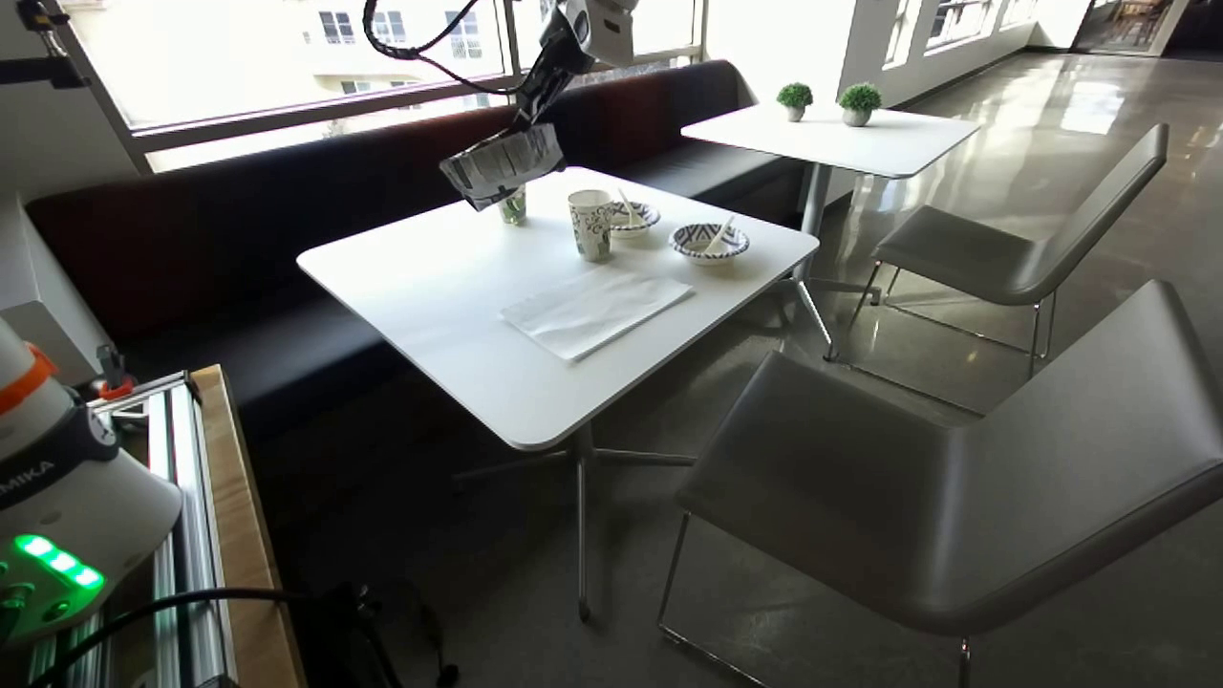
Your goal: Pour the contents of the black packet into the paper cup on the right
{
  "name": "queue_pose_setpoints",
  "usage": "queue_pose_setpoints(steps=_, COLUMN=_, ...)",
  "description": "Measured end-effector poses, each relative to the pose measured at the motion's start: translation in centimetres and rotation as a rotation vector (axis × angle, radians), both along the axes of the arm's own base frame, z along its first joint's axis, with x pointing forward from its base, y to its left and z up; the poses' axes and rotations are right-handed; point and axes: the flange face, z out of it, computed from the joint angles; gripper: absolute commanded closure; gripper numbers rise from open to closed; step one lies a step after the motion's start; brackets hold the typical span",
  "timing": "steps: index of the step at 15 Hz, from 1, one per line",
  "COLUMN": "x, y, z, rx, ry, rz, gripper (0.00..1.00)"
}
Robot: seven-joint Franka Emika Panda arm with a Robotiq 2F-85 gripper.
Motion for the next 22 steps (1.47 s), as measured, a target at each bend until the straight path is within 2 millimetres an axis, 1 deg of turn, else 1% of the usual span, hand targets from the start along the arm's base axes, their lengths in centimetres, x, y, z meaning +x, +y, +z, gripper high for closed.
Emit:
queue_pose_setpoints(steps=4, x=2.7, y=-2.1, z=-2.2, rx=0.123, ry=0.122, rz=-0.087, gripper=0.99)
queue_pose_setpoints(steps=7, x=5.0, y=-3.8, z=-3.1, rx=0.22, ry=0.174, rz=-0.184, gripper=0.99)
queue_pose_setpoints(steps=10, x=7.1, y=-4.7, z=-4.0, rx=0.323, ry=0.226, rz=-0.285, gripper=0.99)
queue_pose_setpoints(steps=12, x=8.3, y=-4.4, z=-5.0, rx=0.382, ry=0.267, rz=-0.335, gripper=0.99)
queue_pose_setpoints(steps=15, x=9.5, y=-3.0, z=-7.0, rx=0.455, ry=0.353, rz=-0.378, gripper=0.99)
queue_pose_setpoints(steps=18, x=10.0, y=-1.8, z=-8.8, rx=0.503, ry=0.459, rz=-0.399, gripper=0.99)
queue_pose_setpoints(steps=22, x=10.6, y=-1.7, z=-10.4, rx=0.539, ry=0.571, rz=-0.441, gripper=1.0)
